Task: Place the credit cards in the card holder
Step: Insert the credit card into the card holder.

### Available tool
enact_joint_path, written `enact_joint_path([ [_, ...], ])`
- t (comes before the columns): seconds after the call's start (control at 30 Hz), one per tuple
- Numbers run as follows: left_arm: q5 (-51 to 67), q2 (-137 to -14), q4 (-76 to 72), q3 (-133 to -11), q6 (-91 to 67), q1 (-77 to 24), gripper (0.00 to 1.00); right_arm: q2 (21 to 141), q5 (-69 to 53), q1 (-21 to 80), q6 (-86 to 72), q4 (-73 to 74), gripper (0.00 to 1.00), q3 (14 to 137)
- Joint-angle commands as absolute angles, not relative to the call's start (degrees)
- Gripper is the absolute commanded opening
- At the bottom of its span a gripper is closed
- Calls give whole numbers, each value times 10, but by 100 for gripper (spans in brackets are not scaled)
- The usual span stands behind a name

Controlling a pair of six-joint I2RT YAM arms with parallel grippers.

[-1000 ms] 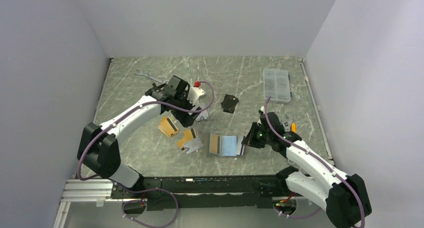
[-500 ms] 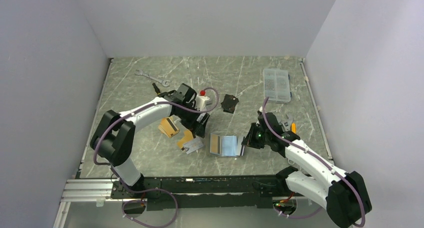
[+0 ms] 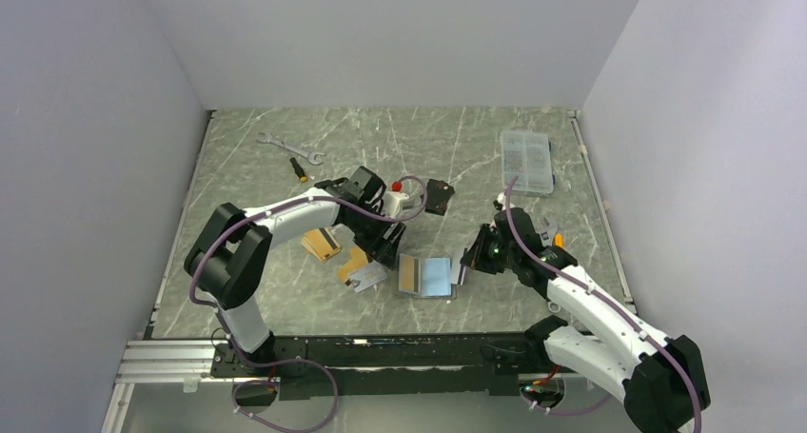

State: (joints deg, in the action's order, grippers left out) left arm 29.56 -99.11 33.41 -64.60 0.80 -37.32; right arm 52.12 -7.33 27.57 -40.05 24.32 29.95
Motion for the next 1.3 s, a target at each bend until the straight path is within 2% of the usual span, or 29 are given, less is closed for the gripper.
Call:
enact_joint_path([
  [0.0,298,-990,319,-661,5,-375,68,524,-65,277,-395,231,0,310],
  [0.37,283,-986,319,-661,17,-386,54,526,-67,277,-390,215,0,290],
  [1.27,276,-987,329,-670,28,-396,43,531,-103,278,-413,168,0,256],
])
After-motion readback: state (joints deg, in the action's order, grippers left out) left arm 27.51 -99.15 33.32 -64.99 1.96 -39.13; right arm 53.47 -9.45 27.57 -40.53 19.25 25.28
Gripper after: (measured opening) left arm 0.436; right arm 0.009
